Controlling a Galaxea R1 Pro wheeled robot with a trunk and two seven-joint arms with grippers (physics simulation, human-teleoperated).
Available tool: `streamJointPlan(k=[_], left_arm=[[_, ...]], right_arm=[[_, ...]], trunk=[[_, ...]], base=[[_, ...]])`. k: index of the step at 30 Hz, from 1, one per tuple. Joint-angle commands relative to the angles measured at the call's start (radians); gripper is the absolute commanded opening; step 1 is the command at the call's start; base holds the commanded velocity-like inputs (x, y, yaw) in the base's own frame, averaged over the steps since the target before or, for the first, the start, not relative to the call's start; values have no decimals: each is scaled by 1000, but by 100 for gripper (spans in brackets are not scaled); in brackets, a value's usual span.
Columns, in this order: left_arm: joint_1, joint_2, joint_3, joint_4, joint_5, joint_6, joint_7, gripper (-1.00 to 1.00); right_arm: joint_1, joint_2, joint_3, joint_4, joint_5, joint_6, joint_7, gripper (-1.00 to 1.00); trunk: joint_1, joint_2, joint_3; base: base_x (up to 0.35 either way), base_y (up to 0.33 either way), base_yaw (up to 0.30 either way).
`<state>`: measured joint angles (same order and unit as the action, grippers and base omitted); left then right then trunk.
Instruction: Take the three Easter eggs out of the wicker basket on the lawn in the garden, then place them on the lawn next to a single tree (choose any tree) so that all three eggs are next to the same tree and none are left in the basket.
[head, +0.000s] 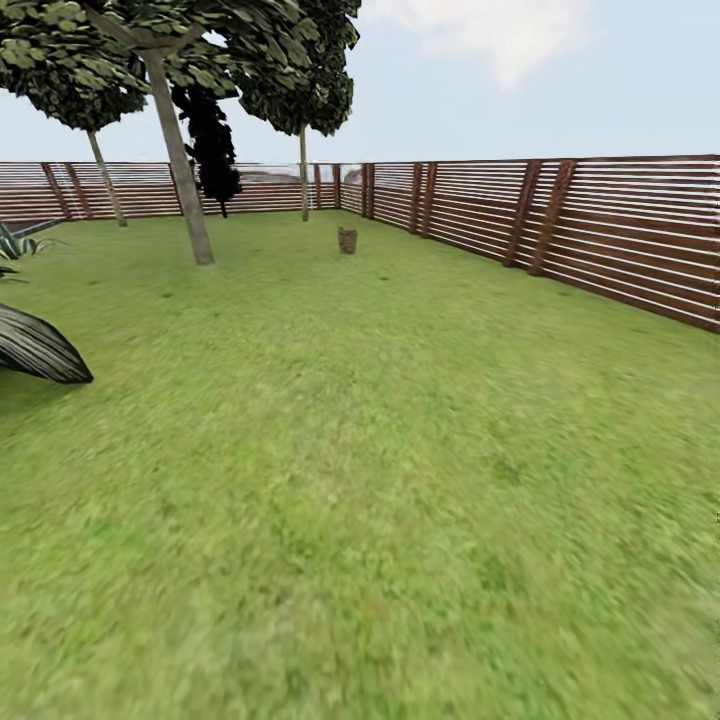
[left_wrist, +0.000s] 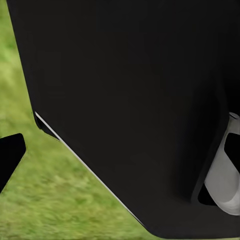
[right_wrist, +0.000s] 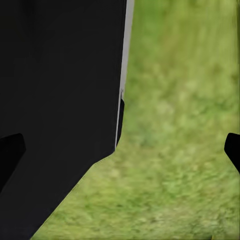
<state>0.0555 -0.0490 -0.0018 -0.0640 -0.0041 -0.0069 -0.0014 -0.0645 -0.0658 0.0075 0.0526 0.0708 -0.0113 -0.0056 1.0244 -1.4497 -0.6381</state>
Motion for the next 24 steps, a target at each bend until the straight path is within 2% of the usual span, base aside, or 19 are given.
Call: streamJointPlan(k=[1, 8, 24], left_arm=[[1, 0, -1, -2, -1, -1, 0, 100], [1, 0, 0, -2, 0, -1, 0, 100], [1, 0, 0, -2, 1, -1, 0, 100]], right_arm=[[-1, 0, 0, 3, 7, -1, -1, 100], [-1, 0, 0, 3, 6, -1, -1, 100], [-1, 0, 0, 3, 4, -1, -2, 100]], trunk=[[1, 0, -1], [1, 0, -1], [1, 0, -1]], base=[[338, 0, -281], [338, 0, -225], [338, 0, -8]])
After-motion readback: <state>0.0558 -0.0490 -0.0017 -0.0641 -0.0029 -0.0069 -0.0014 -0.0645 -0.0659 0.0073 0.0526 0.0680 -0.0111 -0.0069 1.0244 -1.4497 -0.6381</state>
